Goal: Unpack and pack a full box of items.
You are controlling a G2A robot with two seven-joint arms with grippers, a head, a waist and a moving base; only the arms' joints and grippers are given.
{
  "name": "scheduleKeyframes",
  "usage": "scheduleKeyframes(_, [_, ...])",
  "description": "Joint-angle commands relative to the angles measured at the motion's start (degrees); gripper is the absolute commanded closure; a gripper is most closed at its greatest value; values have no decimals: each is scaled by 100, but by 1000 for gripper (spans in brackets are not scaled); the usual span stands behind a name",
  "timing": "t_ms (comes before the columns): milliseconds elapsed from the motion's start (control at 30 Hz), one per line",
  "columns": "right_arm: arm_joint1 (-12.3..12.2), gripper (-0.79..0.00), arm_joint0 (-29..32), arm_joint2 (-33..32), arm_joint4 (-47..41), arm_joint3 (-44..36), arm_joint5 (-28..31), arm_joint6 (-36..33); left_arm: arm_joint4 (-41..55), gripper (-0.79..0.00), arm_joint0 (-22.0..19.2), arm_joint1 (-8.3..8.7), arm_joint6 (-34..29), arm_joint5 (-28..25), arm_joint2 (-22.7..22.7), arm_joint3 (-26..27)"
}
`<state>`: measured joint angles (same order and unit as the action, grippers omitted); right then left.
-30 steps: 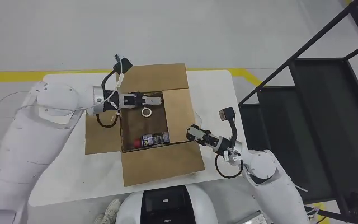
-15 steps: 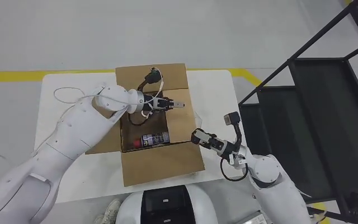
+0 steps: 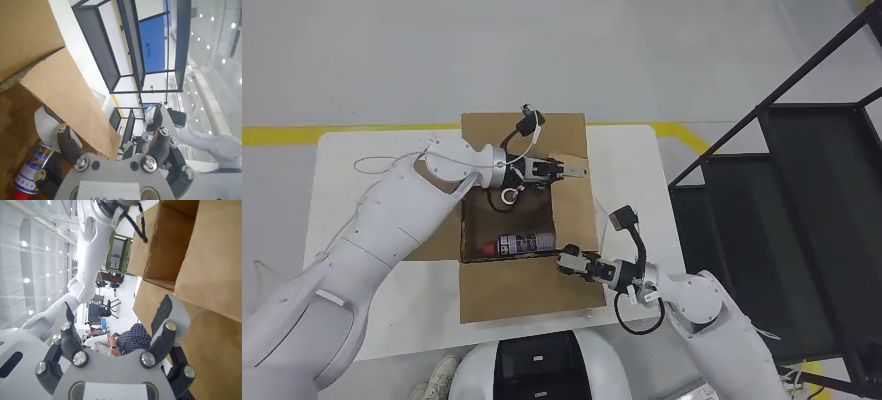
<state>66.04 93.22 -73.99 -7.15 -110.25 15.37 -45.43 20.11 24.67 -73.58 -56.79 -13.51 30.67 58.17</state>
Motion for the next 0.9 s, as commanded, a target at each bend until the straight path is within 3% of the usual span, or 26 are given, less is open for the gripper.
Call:
scheduleKeyframes(0, [3, -785, -70, 135, 74, -37, -68, -78, 60, -785, -11, -31, -112, -14, 13, 67])
scheduleKeyframes(200, [-3, -785, -205, 447, 348, -115, -472, -241, 268, -785, -52, -175, -402, 13, -19, 183])
scheduleKeyframes(400, [-20, -785, 48, 163, 672, -188, -795, 784, 375, -785, -114, -304, -666, -47, -36, 88])
scheduleKeyframes(500, [-41, -785, 266, -24, 684, -282, -645, 1055, 445, -785, -119, -301, -856, -80, 62, 17])
scheduleKeyframes(667, [-55, -785, 734, -441, 557, -354, -315, 1863, 550, -785, -70, -150, -1233, -163, 473, 110])
scheduleKeyframes(867, [-46, -785, 1077, -832, 256, -118, -283, 2631, 431, -785, 223, 234, -1570, -172, 1317, 518])
